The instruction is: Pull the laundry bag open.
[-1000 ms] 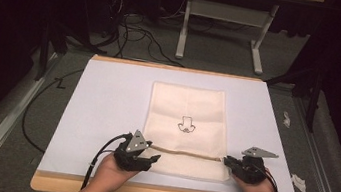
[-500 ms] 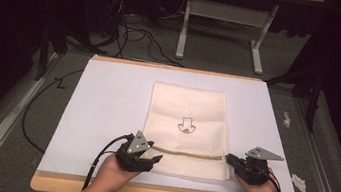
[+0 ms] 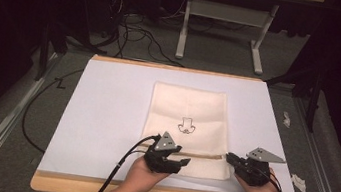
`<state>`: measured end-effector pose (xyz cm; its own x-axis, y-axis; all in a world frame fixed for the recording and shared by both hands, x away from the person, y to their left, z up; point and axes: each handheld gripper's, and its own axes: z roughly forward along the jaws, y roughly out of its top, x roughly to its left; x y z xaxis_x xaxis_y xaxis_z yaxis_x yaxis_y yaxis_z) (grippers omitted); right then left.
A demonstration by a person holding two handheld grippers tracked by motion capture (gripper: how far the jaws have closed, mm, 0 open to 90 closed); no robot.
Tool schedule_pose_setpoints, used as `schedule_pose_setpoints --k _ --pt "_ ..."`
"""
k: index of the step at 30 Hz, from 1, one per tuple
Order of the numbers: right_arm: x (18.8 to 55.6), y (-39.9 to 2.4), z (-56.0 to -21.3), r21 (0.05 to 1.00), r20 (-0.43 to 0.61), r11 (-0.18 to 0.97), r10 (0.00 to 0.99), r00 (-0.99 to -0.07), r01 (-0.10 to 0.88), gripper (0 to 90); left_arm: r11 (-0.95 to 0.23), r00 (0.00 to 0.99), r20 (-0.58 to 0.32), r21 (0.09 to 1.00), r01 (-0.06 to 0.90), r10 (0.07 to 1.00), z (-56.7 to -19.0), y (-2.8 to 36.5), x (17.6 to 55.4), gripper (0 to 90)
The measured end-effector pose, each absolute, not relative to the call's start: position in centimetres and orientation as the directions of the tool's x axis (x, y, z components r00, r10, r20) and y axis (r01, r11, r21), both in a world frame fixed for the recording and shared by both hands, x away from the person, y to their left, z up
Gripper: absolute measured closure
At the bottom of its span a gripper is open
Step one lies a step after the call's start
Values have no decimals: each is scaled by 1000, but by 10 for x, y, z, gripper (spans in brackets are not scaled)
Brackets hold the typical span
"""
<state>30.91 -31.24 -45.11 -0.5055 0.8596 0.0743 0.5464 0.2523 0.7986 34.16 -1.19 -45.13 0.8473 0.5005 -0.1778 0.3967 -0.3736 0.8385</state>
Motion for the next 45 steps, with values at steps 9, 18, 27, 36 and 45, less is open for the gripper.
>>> schedule_pose_setpoints --k 9,18,27,36,45 --pt "308 -310 -449 811 65 257 853 -517 526 850 -371 853 -210 832 412 477 -459 -47 352 481" --pt "306 -307 -442 830 71 237 853 -518 505 850 -404 883 -185 836 372 431 -461 -75 347 505" --pt "303 -303 -440 842 68 240 842 -535 484 852 -418 884 -188 826 378 429 -467 -76 344 541" --pt "298 -296 -436 853 66 247 823 -564 460 854 -388 880 -212 836 388 425 -467 -73 345 598" --pt "295 -290 -434 858 59 256 812 -581 445 854 -349 876 -274 838 420 396 -469 -69 348 723"
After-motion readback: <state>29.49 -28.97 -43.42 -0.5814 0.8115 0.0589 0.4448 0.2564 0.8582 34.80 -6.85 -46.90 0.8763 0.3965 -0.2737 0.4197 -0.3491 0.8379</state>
